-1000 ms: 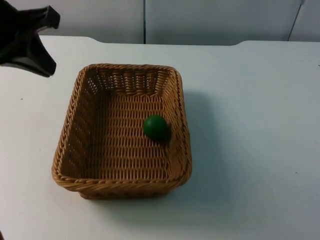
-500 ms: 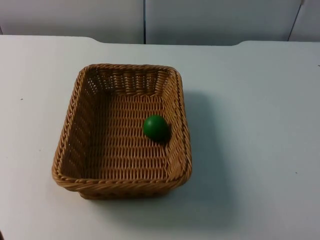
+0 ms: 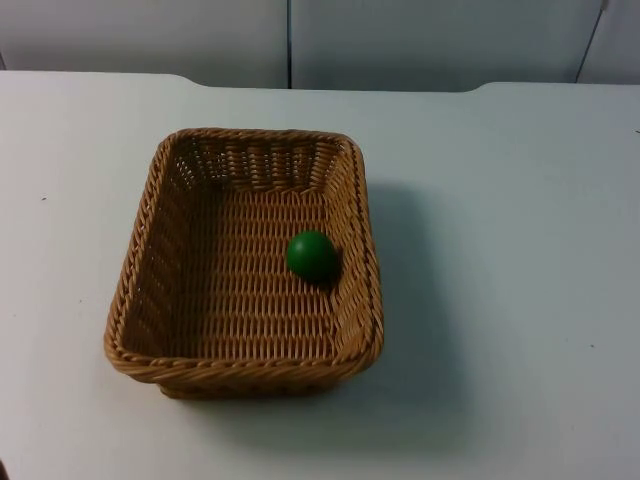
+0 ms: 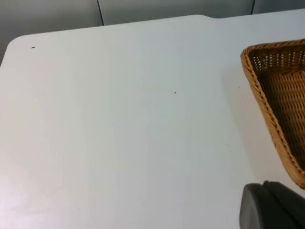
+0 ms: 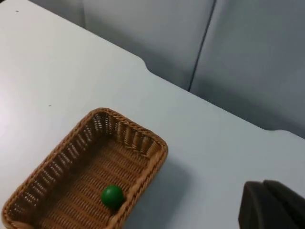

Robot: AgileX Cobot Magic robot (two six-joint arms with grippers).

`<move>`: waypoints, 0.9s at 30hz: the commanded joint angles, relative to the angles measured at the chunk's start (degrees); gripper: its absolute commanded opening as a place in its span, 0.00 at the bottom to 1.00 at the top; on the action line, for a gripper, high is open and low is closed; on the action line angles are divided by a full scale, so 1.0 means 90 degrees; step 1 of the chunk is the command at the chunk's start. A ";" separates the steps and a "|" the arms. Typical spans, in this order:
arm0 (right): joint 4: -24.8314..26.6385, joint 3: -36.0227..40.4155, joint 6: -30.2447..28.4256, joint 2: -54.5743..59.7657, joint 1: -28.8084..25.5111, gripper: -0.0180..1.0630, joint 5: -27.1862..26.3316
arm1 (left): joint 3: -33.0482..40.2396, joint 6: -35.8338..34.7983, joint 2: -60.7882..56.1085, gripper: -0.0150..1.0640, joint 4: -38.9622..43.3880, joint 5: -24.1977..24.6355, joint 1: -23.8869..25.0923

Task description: Pick up the basket with the left hand and place the ball into the basket with the right hand.

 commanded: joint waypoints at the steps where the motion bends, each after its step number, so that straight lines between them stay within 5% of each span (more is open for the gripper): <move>1: -0.0439 0.0433 0.0356 -0.0430 0.0018 0.01 0.0055 | 0.0035 -0.0023 -0.0442 0.01 -0.0009 0.0542 0.0023; 8: -0.0888 0.2097 0.0838 -0.1816 0.0018 0.01 -0.0445 | 0.0045 0.0144 -0.0814 0.01 -0.0020 0.0559 0.0023; 11: -0.0559 0.3622 0.0685 -0.2898 0.0018 0.01 -0.1055 | 0.0045 0.0144 -0.0939 0.01 -0.0226 0.0404 0.0023; 16: 0.0166 0.5185 0.0170 -0.4212 0.0018 0.01 -0.1087 | 0.0045 0.0144 -0.1096 0.01 -0.0308 0.0417 0.0023; 22: 0.1000 0.6462 -0.0374 -0.5874 0.0018 0.01 -0.1074 | 0.0058 0.0144 -0.1104 0.01 -0.0308 0.0362 0.0023; 27: 0.1085 0.7051 -0.0404 -0.7192 0.0018 0.01 -0.0859 | 0.0058 0.0144 -0.1104 0.01 -0.0308 0.0190 0.0023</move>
